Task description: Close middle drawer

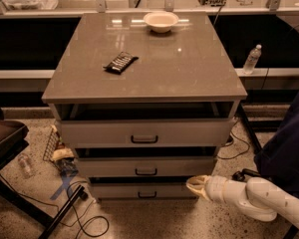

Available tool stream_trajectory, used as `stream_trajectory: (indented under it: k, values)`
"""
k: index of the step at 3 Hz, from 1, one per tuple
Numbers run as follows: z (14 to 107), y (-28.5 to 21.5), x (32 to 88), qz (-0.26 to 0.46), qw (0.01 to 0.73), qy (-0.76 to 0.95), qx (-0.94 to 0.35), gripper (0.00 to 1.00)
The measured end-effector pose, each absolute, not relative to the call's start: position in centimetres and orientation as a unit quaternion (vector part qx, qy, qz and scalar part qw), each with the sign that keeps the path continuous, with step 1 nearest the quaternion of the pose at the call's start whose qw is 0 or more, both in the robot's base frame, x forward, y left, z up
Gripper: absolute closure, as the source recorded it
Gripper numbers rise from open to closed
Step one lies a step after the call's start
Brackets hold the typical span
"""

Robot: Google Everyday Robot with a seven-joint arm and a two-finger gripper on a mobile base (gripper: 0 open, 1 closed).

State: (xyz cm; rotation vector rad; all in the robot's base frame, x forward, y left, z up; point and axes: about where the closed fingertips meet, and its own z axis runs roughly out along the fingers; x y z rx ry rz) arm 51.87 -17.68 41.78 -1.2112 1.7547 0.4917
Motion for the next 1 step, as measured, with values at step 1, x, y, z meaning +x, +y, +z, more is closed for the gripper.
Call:
stream_trajectory:
  k: [1]
  values:
    - [41.78,-17.67,51.87,0.2,0.459,0.712,-0.492,1.0]
